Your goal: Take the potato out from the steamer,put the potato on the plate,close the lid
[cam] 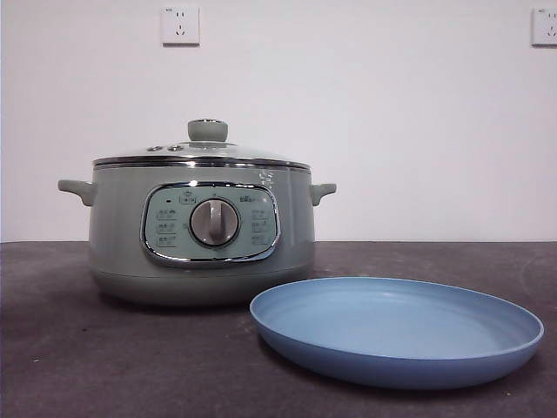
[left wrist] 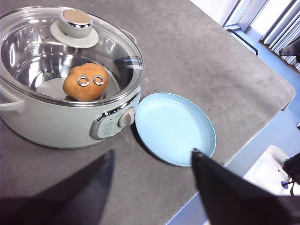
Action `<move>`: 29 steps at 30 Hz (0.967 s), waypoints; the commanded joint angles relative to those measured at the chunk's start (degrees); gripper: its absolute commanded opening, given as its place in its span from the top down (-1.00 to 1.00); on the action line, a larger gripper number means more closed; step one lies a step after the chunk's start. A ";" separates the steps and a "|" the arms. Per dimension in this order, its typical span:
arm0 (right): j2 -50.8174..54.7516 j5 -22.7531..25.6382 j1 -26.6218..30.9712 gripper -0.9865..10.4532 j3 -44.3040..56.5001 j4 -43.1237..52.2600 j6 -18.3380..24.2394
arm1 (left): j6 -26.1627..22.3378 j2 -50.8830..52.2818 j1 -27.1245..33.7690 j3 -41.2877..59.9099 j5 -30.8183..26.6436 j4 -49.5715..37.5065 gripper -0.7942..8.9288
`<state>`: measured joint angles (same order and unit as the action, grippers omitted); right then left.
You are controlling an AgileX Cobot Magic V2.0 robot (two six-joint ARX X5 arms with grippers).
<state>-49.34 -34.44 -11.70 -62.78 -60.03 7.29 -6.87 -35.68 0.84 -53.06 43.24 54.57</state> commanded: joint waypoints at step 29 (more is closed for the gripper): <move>0.04 0.04 -0.11 -0.36 -0.17 0.13 -1.49 | -1.36 -41.81 -16.70 -26.01 -15.28 -17.25 -0.59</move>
<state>-49.36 -34.41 -11.70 -62.78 -60.05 6.22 -7.31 -75.88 -15.40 -78.72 28.27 37.89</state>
